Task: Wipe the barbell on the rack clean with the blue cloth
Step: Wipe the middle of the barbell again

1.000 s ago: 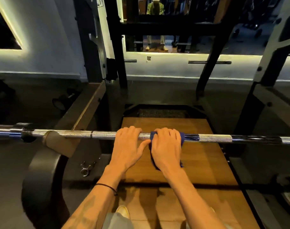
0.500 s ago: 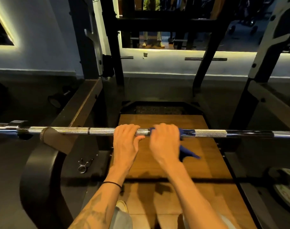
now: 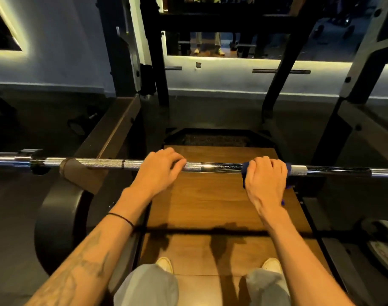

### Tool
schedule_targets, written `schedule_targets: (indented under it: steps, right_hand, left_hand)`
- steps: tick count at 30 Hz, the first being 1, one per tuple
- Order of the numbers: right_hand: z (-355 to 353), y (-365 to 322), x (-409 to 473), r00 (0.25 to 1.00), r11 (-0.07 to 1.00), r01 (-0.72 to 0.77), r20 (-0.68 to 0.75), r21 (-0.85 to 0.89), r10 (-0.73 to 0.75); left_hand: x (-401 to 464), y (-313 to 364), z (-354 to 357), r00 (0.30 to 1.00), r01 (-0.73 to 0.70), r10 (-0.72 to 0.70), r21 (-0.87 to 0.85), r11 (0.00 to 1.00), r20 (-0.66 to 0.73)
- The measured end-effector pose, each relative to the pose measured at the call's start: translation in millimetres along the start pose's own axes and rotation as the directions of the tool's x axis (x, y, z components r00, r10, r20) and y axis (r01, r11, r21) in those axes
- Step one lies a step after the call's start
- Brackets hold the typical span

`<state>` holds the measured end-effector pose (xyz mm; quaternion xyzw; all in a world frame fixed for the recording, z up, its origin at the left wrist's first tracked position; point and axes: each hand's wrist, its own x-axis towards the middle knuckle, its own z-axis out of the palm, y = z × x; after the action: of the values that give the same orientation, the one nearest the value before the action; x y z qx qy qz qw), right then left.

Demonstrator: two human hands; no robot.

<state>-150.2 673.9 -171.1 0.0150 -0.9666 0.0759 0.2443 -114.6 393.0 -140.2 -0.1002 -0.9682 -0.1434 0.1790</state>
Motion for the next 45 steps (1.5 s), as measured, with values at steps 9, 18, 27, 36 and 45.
schedule_targets:
  steps: [9, 18, 27, 36, 45]
  right_hand:
    - [-5, -120, -22, 0.971, 0.953, 0.234, -0.003, 0.193, -0.237]
    - [-3, 27, 2, 0.990, 0.989, 0.115, -0.088, 0.091, -0.107]
    - [0, -119, -23, 0.996, 0.984, 0.063, -0.071, 0.166, -0.052]
    - [-3, -7, 8, 0.979, 0.978, 0.206, -0.005, 0.042, -0.206]
    - [9, -100, -12, 0.994, 0.995, 0.094, 0.056, -0.045, -0.092]
  left_hand:
    - [8, -9, -13, 0.899, 0.271, -0.311, 0.167, 0.948, 0.308]
    - [-14, -18, 7, 0.985, 0.170, -0.169, 0.095, 0.981, -0.020]
    - [-32, -11, 18, 0.965, 0.189, -0.190, -0.023, 0.982, -0.181]
    - [-38, -11, 22, 0.965, 0.144, -0.145, -0.021, 0.989, -0.220]
    - [-43, -1, 28, 0.947, 0.190, -0.189, -0.025, 0.982, -0.260]
